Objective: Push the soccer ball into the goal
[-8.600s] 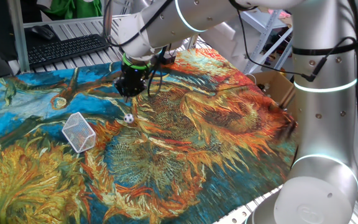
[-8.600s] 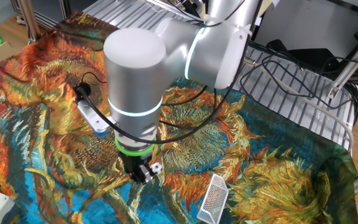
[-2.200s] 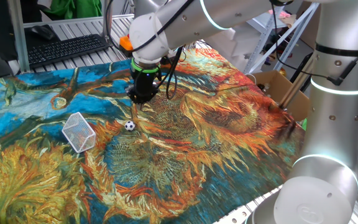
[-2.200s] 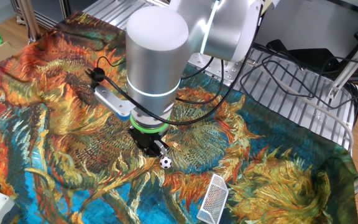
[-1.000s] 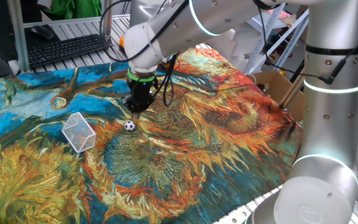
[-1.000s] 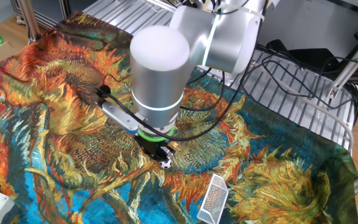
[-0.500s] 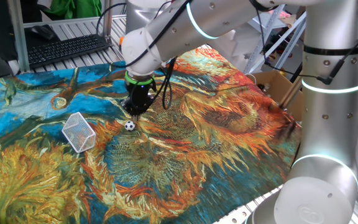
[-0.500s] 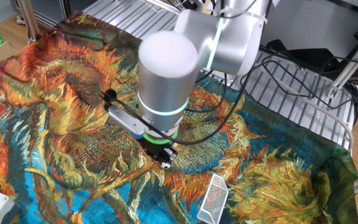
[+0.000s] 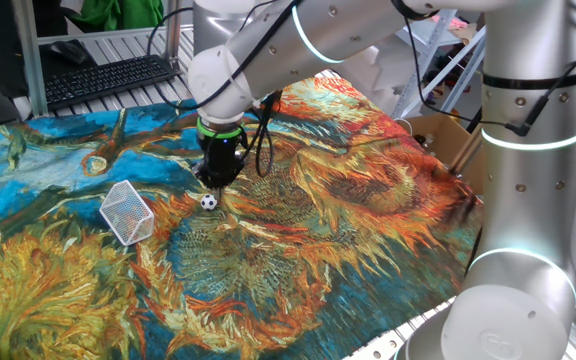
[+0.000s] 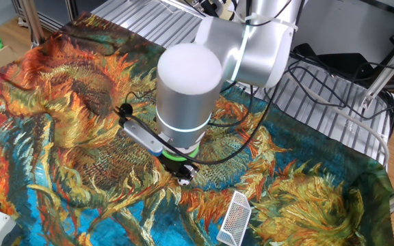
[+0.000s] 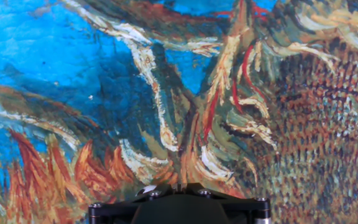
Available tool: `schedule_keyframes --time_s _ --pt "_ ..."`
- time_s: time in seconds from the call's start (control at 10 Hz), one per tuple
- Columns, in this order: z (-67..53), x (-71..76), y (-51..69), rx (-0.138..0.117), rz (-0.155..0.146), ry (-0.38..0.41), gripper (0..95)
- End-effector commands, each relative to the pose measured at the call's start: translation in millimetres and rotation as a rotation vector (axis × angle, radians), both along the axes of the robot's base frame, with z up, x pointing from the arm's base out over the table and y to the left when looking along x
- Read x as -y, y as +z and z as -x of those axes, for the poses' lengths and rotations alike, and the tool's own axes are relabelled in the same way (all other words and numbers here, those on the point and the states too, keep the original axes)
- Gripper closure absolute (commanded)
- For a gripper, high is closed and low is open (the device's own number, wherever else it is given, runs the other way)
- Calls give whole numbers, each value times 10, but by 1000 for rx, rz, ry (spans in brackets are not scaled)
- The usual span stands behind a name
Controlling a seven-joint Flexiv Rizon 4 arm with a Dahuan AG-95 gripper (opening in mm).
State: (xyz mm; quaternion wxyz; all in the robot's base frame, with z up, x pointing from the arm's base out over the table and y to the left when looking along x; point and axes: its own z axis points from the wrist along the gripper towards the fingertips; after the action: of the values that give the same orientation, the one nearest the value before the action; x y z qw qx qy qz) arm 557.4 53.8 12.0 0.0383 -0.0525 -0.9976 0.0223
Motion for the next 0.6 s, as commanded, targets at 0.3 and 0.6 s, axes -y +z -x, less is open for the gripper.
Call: schedule_keyframes --time_s 0.3,0.6 --pt "76 -130 -38 1 -50 -54 950" --pt "131 -209 -55 -2 -54 -70 950"
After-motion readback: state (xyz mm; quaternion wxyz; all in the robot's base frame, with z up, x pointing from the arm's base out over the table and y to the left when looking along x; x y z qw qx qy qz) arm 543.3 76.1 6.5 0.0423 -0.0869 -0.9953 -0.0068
